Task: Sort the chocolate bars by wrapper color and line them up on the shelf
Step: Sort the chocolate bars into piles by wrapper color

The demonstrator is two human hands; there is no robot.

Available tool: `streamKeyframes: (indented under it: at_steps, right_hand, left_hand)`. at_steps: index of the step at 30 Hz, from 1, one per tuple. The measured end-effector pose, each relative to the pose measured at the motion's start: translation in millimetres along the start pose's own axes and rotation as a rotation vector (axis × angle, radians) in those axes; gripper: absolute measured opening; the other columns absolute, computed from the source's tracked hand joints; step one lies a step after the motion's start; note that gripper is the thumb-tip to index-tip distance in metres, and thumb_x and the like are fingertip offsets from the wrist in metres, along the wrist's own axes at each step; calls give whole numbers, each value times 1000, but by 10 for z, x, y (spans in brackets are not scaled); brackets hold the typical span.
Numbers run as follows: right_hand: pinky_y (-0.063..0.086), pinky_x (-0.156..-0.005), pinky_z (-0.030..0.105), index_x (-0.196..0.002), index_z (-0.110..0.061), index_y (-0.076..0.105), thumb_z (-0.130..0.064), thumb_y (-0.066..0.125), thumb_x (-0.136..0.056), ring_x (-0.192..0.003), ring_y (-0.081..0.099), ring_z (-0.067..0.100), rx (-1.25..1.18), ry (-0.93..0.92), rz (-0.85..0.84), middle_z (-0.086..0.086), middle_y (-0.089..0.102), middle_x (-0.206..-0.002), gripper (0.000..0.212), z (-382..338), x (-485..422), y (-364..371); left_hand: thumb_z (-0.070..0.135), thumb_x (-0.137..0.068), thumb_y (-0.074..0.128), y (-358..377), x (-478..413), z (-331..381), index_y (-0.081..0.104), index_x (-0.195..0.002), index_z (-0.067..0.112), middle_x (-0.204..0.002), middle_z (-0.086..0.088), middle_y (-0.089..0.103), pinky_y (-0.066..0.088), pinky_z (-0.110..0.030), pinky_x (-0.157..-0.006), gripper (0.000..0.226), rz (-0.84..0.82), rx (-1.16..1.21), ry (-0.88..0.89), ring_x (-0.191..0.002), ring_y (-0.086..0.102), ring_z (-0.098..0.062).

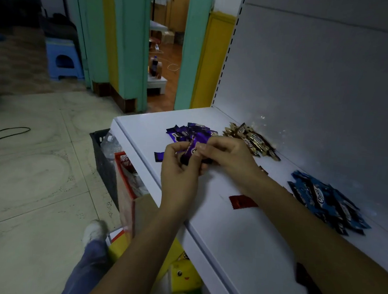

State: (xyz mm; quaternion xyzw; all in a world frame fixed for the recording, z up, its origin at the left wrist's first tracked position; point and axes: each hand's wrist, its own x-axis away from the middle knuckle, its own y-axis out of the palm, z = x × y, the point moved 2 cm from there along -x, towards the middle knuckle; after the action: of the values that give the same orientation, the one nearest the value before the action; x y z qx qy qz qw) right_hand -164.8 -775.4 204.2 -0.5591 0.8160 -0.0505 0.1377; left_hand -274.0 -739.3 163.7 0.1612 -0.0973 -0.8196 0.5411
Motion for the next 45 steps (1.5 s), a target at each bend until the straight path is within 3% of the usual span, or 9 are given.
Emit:
streamKeyframes:
  at_steps: [4,7,11,15,20,25,35,40,45]
  right_hand:
    - [46,-60,21,-77,-13,65,-12,65,-87,-63,60,7,-8,68,298,0,66,-71,10,39,-103,-187]
    - [47,-59,12,-89,-11,68,-13,69,-85,-67,60,3,356,-65,482,-5,66,-76,5,27,-265,-311]
    - [53,-75,27,-99,-12,71,-14,65,-86,-81,63,12,761,-254,464,2,70,-95,14,84,-453,-204]
    - [49,-87,35,-109,-17,71,-9,53,-89,-99,60,18,941,-191,203,3,68,-111,28,307,-511,-60]
    - [47,-88,33,-114,-16,70,-2,46,-90,-102,58,22,954,-205,171,8,68,-115,37,346,-498,-109]
    - [47,-91,29,-117,-13,67,1,42,-91,-105,58,19,804,-164,310,10,66,-116,39,311,-290,-210]
    - [37,-102,33,-118,-17,67,-9,54,-89,-120,50,23,972,-72,337,6,60,-128,32,313,880,-899]
    - [36,-102,40,-118,-13,67,-10,60,-86,-119,50,32,1007,28,478,12,59,-128,33,183,1853,-1357]
    - [41,-94,46,-109,-8,70,-19,53,-79,-109,57,40,1070,177,774,20,64,-117,37,77,3074,-1926]
  left_hand:
    - [12,-92,61,48,10,-85,45,-125,21,-99,7,62,50,-12,-74,37,-111,-319,101,-86,63,-7]
    - [22,-92,61,127,41,-124,51,-126,20,-114,11,58,46,-20,-89,36,-250,-662,227,-104,54,-5]
    - [32,-94,56,201,93,-182,55,-125,21,-126,5,56,37,-22,-92,32,-398,-908,302,-116,47,-10]
    - [30,-93,54,213,69,-199,59,-93,21,-92,4,58,43,-29,-73,11,-397,-947,306,-86,52,-13]
    - [30,-92,54,216,49,-237,59,-84,18,-81,3,55,36,-29,-65,15,-405,-953,337,-77,49,-14]
    - [31,-93,54,203,44,-255,65,-94,18,-93,1,60,46,-33,-75,17,-424,-953,344,-87,52,-15]
    - [46,-90,58,432,314,-103,52,-130,22,-130,0,55,41,-36,-96,47,-509,-1109,425,-119,46,-20]
    - [48,-87,48,1291,902,-111,56,-123,15,-118,-7,61,43,-39,-92,50,-789,-1015,622,-109,52,-27]
    - [47,-83,43,2111,1835,-187,56,-125,11,-122,-11,59,44,-43,-91,57,-1081,-853,723,-111,52,-33]
